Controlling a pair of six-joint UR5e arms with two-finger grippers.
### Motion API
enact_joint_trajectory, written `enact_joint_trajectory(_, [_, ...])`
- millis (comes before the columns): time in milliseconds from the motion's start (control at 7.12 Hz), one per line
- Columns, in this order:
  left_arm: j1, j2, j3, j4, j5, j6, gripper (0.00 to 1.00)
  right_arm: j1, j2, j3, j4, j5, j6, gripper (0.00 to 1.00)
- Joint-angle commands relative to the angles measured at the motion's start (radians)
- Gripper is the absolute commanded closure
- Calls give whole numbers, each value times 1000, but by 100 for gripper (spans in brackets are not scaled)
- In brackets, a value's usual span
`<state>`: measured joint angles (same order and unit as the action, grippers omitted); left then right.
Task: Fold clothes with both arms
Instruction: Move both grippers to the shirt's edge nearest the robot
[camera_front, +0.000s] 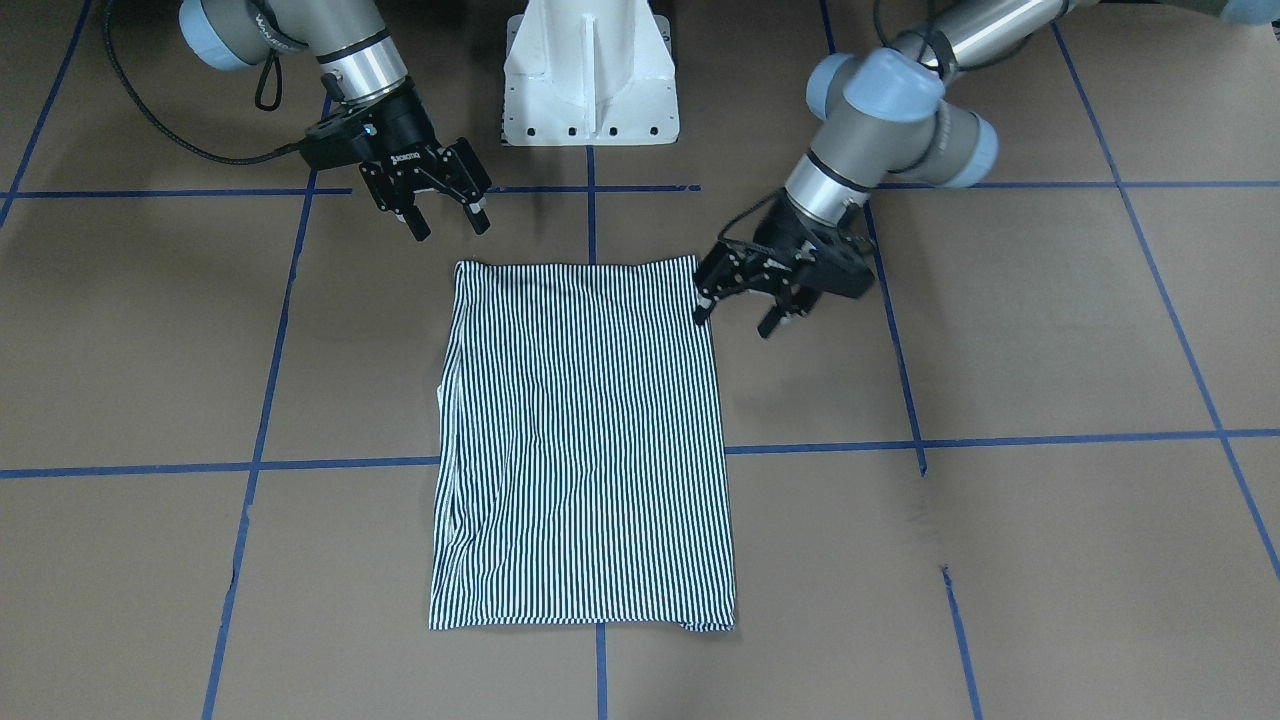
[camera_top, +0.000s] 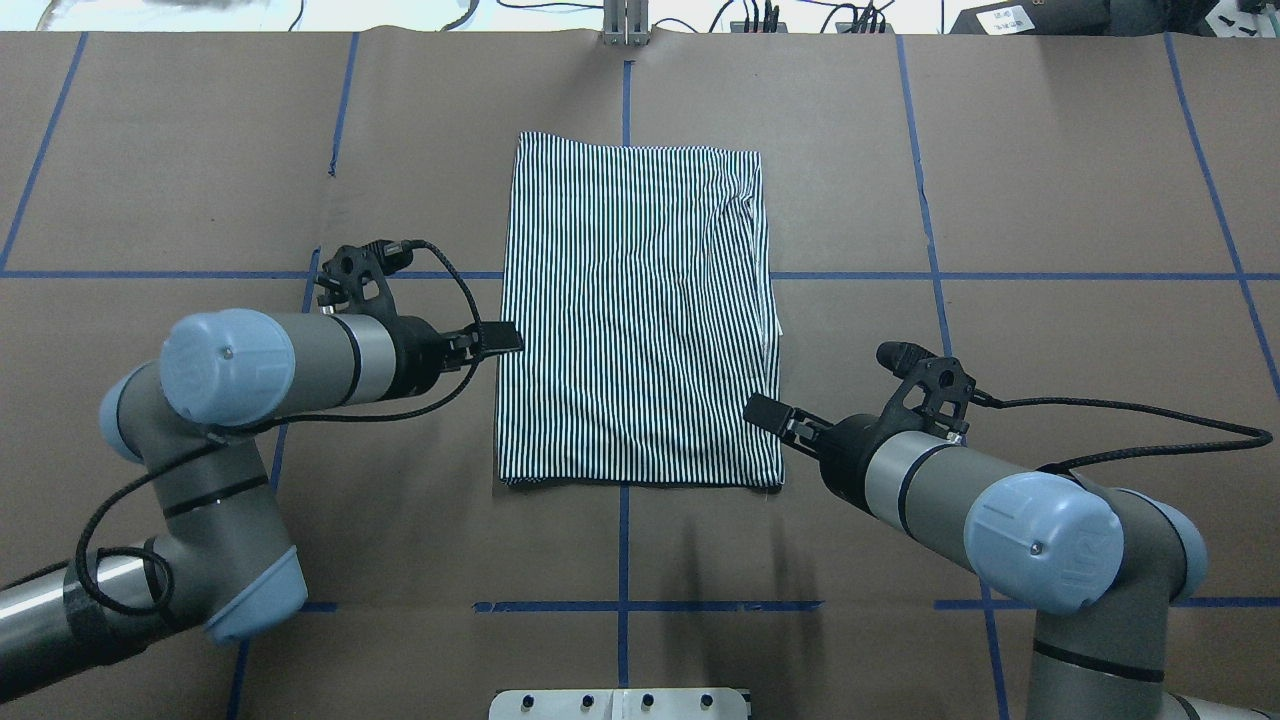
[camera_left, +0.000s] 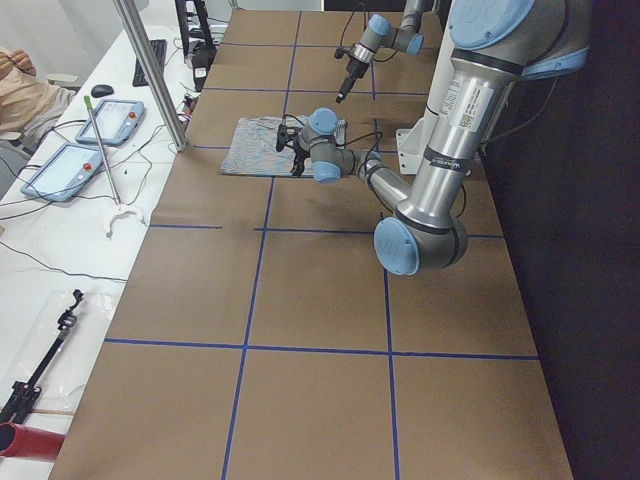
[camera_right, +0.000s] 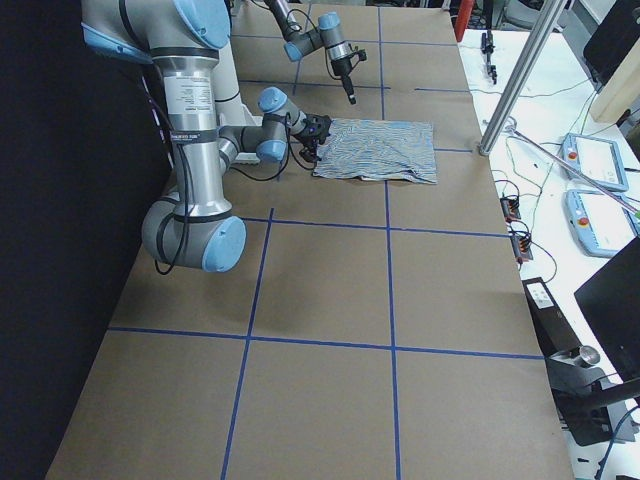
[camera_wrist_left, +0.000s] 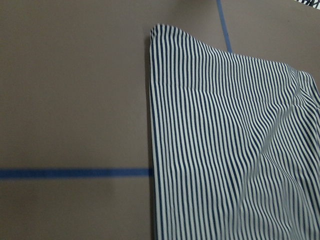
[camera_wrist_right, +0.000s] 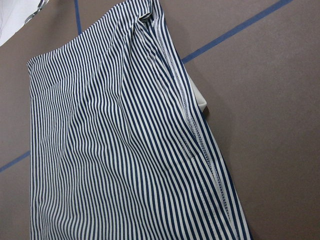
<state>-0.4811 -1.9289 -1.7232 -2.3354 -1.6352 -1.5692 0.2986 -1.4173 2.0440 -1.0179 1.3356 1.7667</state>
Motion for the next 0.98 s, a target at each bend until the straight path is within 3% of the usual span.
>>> enact_joint_trajectory(0, [85, 8, -4, 71, 80, -165, 54, 11, 0, -1, 1, -3, 14, 1])
enact_joint_trajectory(842, [141, 21, -4, 82, 97, -167, 47, 11, 0, -2, 1, -10, 16, 1])
